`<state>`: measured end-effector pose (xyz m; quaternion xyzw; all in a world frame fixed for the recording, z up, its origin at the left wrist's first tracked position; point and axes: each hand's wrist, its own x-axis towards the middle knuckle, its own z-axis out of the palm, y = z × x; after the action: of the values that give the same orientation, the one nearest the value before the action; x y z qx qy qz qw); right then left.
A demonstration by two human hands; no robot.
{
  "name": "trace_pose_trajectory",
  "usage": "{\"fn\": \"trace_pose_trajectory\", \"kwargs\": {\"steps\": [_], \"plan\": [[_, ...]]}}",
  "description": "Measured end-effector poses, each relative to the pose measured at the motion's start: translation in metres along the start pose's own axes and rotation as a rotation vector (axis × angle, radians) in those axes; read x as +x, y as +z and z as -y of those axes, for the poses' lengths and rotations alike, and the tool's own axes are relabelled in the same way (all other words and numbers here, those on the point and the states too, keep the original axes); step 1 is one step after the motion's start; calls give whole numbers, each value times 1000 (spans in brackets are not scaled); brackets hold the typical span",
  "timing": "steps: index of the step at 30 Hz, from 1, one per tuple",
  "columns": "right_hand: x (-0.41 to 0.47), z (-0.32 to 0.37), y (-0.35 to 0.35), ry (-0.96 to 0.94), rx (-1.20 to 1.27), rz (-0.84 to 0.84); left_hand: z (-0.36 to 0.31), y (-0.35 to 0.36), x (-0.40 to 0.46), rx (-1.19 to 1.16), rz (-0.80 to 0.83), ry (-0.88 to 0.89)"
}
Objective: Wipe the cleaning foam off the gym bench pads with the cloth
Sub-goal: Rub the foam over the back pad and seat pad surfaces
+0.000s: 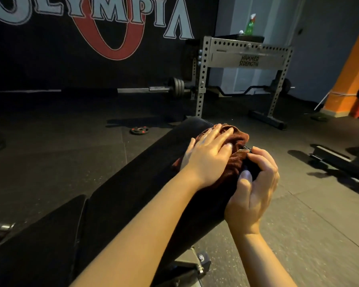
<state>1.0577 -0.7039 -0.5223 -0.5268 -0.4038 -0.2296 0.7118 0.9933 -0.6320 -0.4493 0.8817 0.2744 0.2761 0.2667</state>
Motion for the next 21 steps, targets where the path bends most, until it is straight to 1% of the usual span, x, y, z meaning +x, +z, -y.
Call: {"fn": "trace_pose_trajectory", "kwargs": {"steps": [3, 6, 7, 12, 14, 17, 19, 21], "plan": [[1, 1, -1, 7, 26, -19, 12, -4, -31, 7, 5, 26], [0, 2, 0, 32, 24, -32, 36, -10, -48, 0, 10, -42], [0, 2, 0, 30, 24, -27, 42, -12, -45, 18, 5, -74], [2, 4, 0, 18, 29, -12, 63, -13, 1, 262, -34, -186], [3, 3, 2, 23, 33, -12, 69, -15, 25, 260, -60, -257], [2, -1, 1, 10, 31, -14, 73, -22, 53, 217, -71, -410], [2, -1, 0, 36, 35, -7, 73, -27, 56, 189, -56, -401], [2, 1, 0, 99, 42, -12, 66, -27, 39, 180, -16, -330]]}}
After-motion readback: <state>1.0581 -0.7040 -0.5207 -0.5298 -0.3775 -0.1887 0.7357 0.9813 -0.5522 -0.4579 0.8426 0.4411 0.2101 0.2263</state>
